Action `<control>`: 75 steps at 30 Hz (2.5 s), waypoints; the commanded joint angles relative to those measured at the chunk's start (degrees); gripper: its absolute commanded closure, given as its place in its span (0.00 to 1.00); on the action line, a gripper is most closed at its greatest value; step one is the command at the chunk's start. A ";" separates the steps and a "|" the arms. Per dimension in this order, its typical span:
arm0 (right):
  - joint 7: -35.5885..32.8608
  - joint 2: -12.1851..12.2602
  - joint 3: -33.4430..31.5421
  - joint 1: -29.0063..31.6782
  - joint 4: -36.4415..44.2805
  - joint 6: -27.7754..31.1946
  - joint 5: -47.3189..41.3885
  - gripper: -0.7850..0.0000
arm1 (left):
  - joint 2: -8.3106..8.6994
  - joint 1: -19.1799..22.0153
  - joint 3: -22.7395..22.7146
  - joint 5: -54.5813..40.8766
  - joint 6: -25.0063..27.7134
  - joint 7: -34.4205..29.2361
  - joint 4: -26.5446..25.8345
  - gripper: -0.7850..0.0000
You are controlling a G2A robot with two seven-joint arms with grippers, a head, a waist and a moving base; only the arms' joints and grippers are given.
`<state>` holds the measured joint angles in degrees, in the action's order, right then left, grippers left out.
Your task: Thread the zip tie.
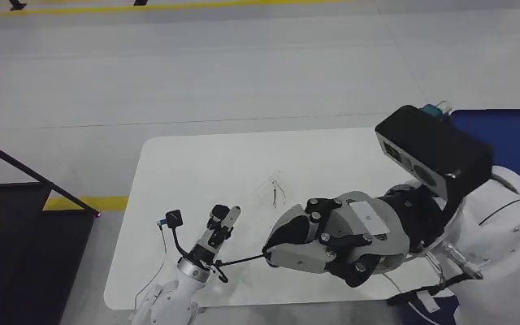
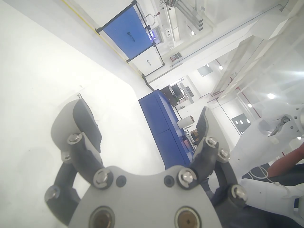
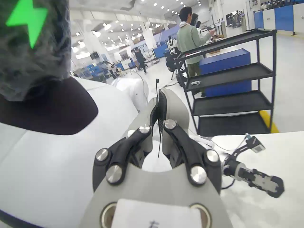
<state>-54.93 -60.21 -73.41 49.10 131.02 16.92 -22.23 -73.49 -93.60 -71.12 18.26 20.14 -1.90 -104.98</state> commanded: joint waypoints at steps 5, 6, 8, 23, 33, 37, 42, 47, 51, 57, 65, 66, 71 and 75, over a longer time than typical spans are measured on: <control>-1.32 0.19 0.71 1.92 0.57 -4.07 -3.18 1.00 | 0.00 0.00 0.00 0.00 0.00 0.00 0.00 0.00; -1.22 0.16 0.72 1.99 0.14 -6.97 -7.67 1.00 | 0.00 0.00 0.00 0.00 0.00 0.00 0.00 0.00; -3.15 0.31 0.32 0.99 -0.79 -15.62 -15.34 1.00 | 0.00 0.00 0.00 0.00 0.00 0.00 0.00 0.00; 7.30 -0.80 6.06 -2.67 -4.40 -51.71 -55.61 1.00 | 0.00 0.00 0.00 0.00 0.00 0.00 0.00 0.00; 10.93 -1.72 6.86 -6.39 -3.32 -41.74 -47.99 1.00 | 0.00 0.00 0.00 0.00 0.00 0.00 0.00 0.00; 9.72 -1.55 5.05 -6.78 -2.58 -30.48 -32.15 1.00 | 0.00 0.00 0.00 0.00 0.00 0.00 0.00 0.00; 6.75 -1.03 2.61 -5.23 0.27 -17.47 -13.70 1.00 | 0.00 0.00 0.00 0.00 0.00 0.00 0.00 0.00; 5.47 -0.74 0.21 -2.00 2.92 -4.81 -3.66 1.00 | 0.00 0.00 0.00 0.00 0.00 0.00 0.00 0.00; 4.79 -0.59 -1.71 0.45 3.63 1.75 -1.81 1.00 | 0.00 0.00 0.00 0.00 0.00 0.00 0.00 0.00; 2.39 -0.23 -4.67 3.30 3.63 5.05 -3.83 1.00 | 0.00 0.00 0.00 0.00 0.00 0.00 0.00 0.00; -2.93 0.30 -3.35 5.04 1.99 -13.20 -20.93 1.00 | 0.00 0.00 0.00 0.00 0.00 0.00 0.00 0.00; -2.80 0.24 -3.57 4.17 1.11 -14.98 -24.36 1.00 | 0.00 0.00 0.00 0.00 0.00 0.00 0.00 0.00; -4.03 0.18 -2.70 0.43 -0.86 -25.46 -34.12 1.00 | 0.00 0.00 0.00 0.00 0.00 0.00 0.00 0.00; -4.03 0.03 -1.43 -1.11 -0.60 -28.29 -36.76 1.00 | 0.00 0.00 0.00 0.00 0.00 0.00 0.00 0.00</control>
<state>-59.22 -60.13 -75.07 48.17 130.42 -11.18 -58.48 -73.49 -93.60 -71.12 18.26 20.14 -1.90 -104.98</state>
